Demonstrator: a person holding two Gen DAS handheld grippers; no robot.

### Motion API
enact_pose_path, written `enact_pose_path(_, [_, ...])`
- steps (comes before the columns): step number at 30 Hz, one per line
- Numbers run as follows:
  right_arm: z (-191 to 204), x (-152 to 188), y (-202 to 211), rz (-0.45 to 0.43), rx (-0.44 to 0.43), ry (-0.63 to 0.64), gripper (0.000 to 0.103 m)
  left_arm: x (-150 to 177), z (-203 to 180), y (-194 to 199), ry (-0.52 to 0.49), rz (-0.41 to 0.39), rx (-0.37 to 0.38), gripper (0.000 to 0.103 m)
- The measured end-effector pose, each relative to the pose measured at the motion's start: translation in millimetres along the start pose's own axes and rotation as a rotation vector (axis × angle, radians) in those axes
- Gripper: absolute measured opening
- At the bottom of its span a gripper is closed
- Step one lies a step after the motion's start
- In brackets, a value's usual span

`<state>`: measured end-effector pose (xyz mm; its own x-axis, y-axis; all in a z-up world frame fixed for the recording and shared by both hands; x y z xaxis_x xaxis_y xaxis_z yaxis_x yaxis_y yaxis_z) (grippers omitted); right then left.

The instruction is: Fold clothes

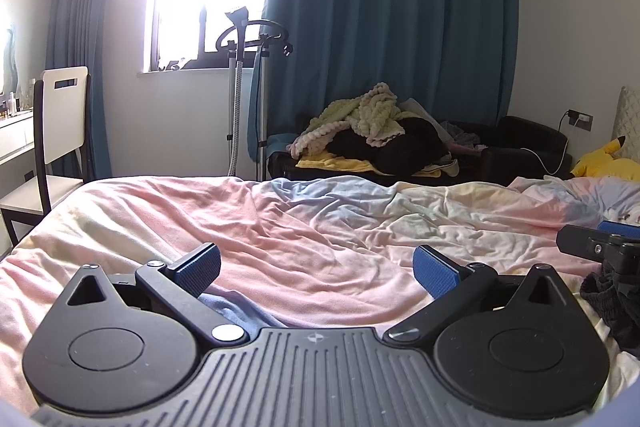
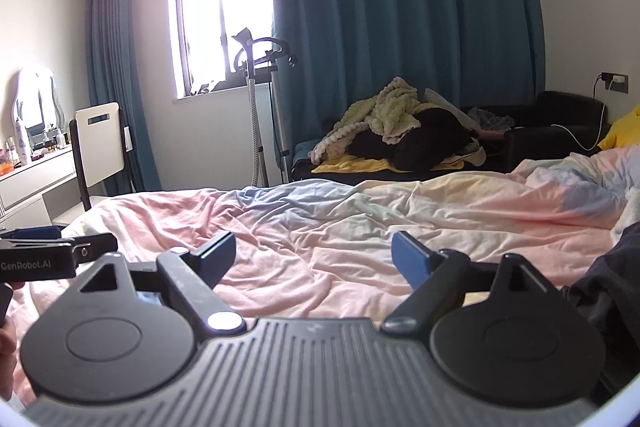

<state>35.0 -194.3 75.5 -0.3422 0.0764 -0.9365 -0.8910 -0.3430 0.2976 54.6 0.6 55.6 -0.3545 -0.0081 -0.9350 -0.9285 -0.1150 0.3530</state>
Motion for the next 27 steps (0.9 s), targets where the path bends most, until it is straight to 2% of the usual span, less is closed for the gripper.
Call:
enact_pose_path(7, [3.5, 0.6, 0.1, -0.001, 0.011, 0.012, 0.088, 0.4, 1.7, 3.3, -0.001, -0.005, 0.0, 0.103])
enact_pose_path(10, [3.0, 1.5, -0.7, -0.002, 0.022, 0.013, 0.097, 0.7, 1.7, 3.3, -0.002, -0.006, 0.0, 0.103])
enact_pose_path(11, [2.2, 2.0, -0.6, -0.006, 0.027, 0.008, 0.103, 1.0, 1.7, 2.9, 0.0, -0.006, 0.003, 0.103])
enact_pose_path(27, [-1.8, 7.2, -4.6, 0.007, 0.043, 0.002, 0.103, 3.4, -0.3, 0.3, -0.007, 0.001, -0.024, 0.103])
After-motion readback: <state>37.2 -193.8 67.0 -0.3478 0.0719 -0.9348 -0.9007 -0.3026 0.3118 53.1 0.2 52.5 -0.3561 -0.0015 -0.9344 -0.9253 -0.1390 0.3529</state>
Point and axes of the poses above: each gripper's, at about its wrist camera, not at the fingertips, and y roughly against the way its jaws point, z to its left, x to its underside, the point moved 2 cm from there along -y, roughly the way its jaws point, and after that the axes turned 14 degrees about -x, right-handed, at the moved point
